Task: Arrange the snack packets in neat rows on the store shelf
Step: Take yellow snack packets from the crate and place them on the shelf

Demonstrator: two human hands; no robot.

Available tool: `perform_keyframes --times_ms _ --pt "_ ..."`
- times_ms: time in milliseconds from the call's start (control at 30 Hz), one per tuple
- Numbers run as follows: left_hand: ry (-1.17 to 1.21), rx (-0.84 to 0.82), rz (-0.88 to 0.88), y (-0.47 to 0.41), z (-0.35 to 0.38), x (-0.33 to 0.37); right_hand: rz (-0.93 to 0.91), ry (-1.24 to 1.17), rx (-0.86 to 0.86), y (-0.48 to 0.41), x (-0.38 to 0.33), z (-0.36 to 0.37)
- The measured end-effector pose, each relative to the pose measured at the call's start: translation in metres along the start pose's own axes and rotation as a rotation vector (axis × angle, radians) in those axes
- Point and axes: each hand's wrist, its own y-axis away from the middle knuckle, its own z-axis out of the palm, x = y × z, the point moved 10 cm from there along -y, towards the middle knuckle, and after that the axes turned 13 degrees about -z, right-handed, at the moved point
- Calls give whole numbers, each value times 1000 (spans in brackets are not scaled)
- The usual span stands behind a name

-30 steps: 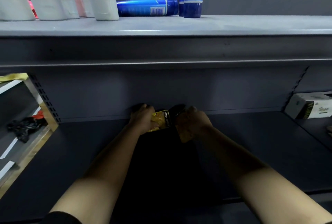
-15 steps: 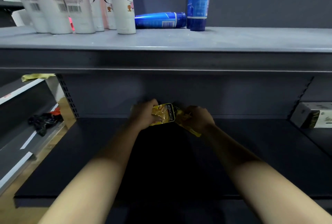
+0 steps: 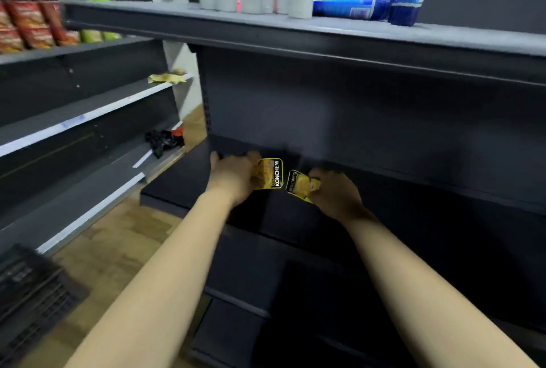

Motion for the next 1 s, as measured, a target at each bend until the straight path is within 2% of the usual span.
perform_keyframes --times_ms 100,233,400,700,1000 --pt "-35 44 -66 38 -13 -42 -78 -51 -30 2 -39 14" --pt "31 193 -160 92 -47 -103 -193 -124 -104 6 -103 39" --pt "-52 233 -337 155 -68 -191 -407 -193 -145 13 -200 76" --pt "-201 251 -766 311 -115 -385 -833 -210 -255 55 -443 150" --pt "-330 289 -1092 504 -189 -549 -1053 -312 -345 150 -688 204"
